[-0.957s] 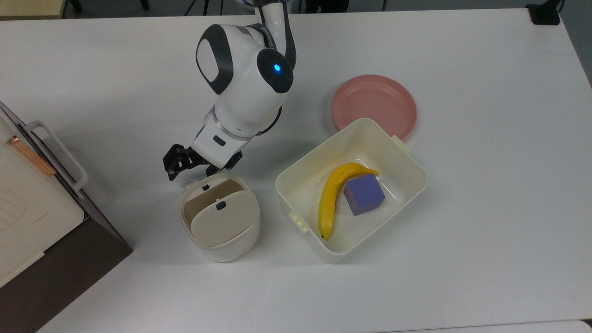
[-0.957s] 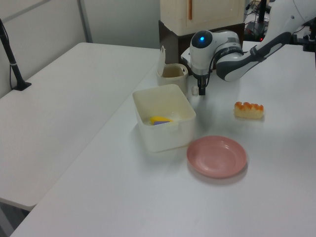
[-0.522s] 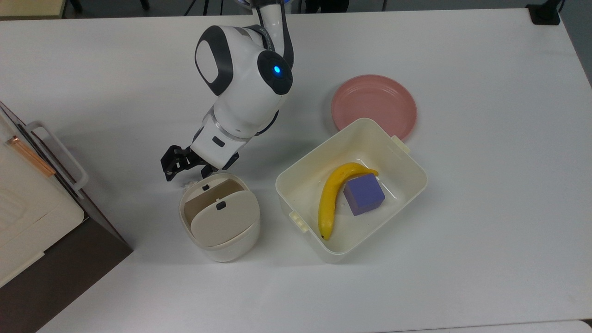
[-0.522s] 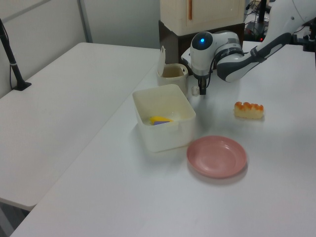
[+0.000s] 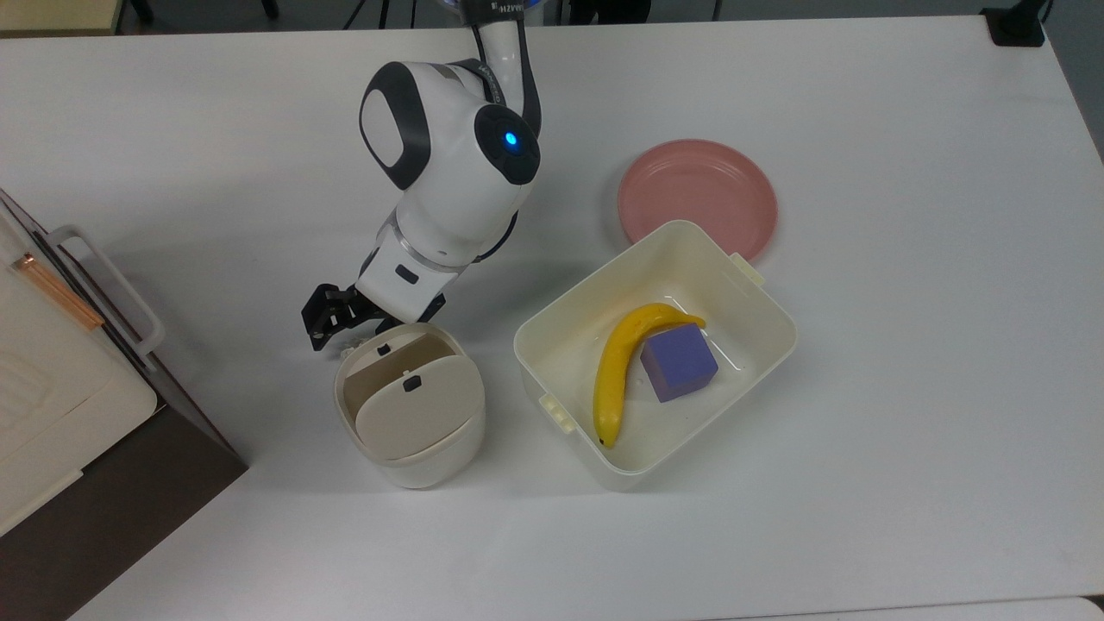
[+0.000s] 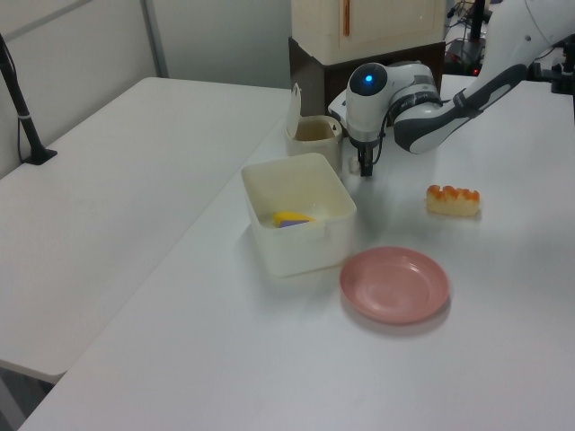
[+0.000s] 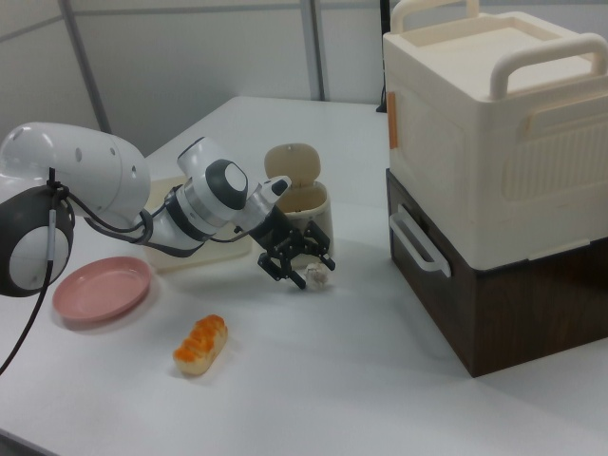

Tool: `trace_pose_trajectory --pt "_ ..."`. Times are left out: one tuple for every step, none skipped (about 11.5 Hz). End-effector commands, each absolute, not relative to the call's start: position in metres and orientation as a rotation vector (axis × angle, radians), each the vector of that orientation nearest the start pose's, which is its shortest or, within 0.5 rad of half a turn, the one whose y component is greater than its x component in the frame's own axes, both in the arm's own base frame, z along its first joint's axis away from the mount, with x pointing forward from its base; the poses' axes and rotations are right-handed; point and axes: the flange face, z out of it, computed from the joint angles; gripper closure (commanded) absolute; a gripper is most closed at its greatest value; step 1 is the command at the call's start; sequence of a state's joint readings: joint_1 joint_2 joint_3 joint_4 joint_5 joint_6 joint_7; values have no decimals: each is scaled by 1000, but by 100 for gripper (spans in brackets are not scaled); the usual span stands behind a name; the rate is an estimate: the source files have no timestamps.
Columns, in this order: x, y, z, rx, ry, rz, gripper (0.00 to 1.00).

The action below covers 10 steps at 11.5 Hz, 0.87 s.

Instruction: Grab it up and put it in the trash

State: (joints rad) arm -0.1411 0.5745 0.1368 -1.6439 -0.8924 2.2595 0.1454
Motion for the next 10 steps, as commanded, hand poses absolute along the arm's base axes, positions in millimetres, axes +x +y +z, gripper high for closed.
trace_pose_trajectory --pt "700 -34 294 2465 508 165 21" --pt "700 -34 293 2465 509 164 21" --pt "700 -34 290 2467 511 160 22" --pt "701 -33 287 2472 519 172 26" --pt "702 -32 287 2476 527 189 32" --pt "702 -32 286 2476 528 190 43" --pt "702 -32 286 2474 531 189 59" --pt "701 -33 285 2473 531 187 70" --pt "701 -33 284 2467 537 185 82" --pt "701 -33 283 2461 545 181 85"
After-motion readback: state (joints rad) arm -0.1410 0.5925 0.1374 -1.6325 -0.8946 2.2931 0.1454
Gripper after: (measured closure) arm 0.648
